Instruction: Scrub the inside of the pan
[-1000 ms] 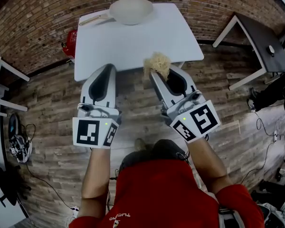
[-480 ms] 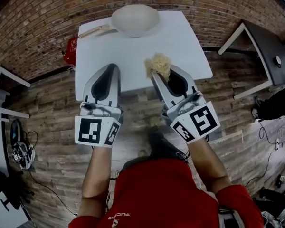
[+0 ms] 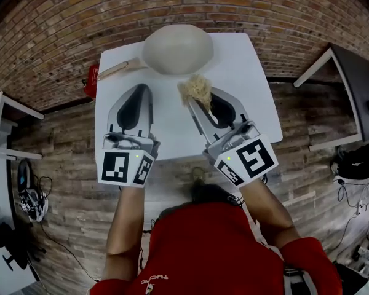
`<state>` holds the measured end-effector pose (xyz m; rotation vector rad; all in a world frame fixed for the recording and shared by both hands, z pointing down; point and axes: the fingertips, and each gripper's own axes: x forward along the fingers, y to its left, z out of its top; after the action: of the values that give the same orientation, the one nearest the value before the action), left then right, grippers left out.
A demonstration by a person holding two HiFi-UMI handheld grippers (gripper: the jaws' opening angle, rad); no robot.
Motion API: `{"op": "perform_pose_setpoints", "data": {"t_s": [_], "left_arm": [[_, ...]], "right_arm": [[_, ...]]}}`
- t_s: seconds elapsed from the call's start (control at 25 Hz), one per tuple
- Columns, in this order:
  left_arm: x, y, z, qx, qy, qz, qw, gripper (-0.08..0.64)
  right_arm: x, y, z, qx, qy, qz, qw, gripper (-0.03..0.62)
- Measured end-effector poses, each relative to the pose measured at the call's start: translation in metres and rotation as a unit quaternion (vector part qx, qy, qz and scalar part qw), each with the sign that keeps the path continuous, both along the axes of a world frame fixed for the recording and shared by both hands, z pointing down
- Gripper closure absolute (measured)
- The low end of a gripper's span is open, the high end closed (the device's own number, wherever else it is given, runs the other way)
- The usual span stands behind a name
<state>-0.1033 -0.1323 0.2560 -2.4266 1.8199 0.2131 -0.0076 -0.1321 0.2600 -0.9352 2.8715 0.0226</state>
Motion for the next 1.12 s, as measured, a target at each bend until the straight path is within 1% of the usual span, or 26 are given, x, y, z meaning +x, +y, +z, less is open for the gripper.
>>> {"op": "perform_pose_setpoints", "data": {"t_s": [0.2, 0.44, 0.64, 0.8, 1.0, 1.12], "left_arm": [[-0.009, -0.06, 0.007, -0.007, 0.001, -0.024, 0.9997, 0.537], [-0.019, -0.108, 0.008, -0.012, -0.004, -0.027, 0.9996, 0.537], [-0.034, -0.144, 0.018, -0.019, -0.005, -0.016, 0.9997, 0.537], [-0.053, -0.177, 0.026, -0.016, -0.005, -0.001, 0.9999, 0.537], [-0.067, -0.224, 0.032, -0.013, -0.014, 0.027, 0.9995, 0.537], [-0.077, -0.248, 0.039, -0.017, -0.016, 0.031, 0.9992, 0.537]], "right_arm": [[-0.009, -0.06, 0.001, -0.008, -0.001, -0.021, 1.0, 0.505], [-0.022, -0.114, 0.003, -0.013, 0.006, -0.017, 1.0, 0.505], [-0.042, -0.156, 0.012, -0.029, 0.017, 0.004, 0.999, 0.505], [-0.065, -0.19, 0.014, -0.027, 0.033, 0.024, 0.999, 0.505], [-0.087, -0.235, 0.021, -0.039, 0.065, 0.056, 0.996, 0.505], [-0.099, -0.263, 0.033, -0.055, 0.091, 0.071, 0.992, 0.505]]}}
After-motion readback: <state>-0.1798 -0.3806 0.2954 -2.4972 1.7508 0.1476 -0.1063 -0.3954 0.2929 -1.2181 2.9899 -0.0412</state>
